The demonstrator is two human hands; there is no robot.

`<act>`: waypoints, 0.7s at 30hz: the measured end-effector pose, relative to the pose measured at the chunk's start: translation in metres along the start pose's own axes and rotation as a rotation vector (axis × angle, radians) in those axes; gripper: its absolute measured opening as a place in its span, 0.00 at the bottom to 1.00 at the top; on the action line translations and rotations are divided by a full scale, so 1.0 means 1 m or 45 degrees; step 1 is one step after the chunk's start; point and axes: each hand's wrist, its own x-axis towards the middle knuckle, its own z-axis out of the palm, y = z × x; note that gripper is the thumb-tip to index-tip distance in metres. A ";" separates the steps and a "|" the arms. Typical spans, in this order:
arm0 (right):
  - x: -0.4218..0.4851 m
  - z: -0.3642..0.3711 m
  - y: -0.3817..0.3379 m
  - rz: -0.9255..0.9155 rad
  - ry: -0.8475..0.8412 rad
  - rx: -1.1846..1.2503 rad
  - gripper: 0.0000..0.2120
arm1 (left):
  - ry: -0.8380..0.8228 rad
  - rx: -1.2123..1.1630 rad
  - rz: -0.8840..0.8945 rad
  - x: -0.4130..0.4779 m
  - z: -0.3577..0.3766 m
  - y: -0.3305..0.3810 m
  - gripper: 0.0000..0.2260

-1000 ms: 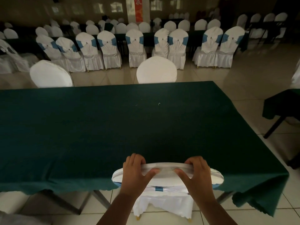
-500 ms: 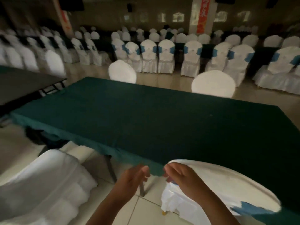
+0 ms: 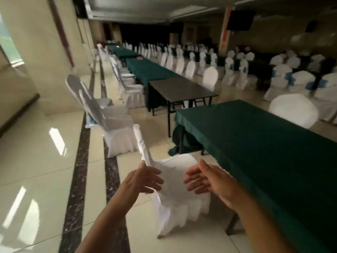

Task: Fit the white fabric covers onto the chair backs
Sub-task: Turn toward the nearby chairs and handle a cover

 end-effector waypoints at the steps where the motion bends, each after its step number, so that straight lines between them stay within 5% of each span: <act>1: 0.022 0.019 -0.013 -0.038 -0.058 -0.015 0.32 | 0.034 -0.003 0.010 0.002 -0.029 0.002 0.32; 9: 0.170 0.132 -0.082 -0.202 -0.356 -0.016 0.34 | 0.215 0.094 0.045 0.041 -0.198 0.011 0.36; 21: 0.415 0.122 -0.080 -0.257 -0.317 0.167 0.37 | 0.019 0.184 0.013 0.266 -0.309 -0.012 0.37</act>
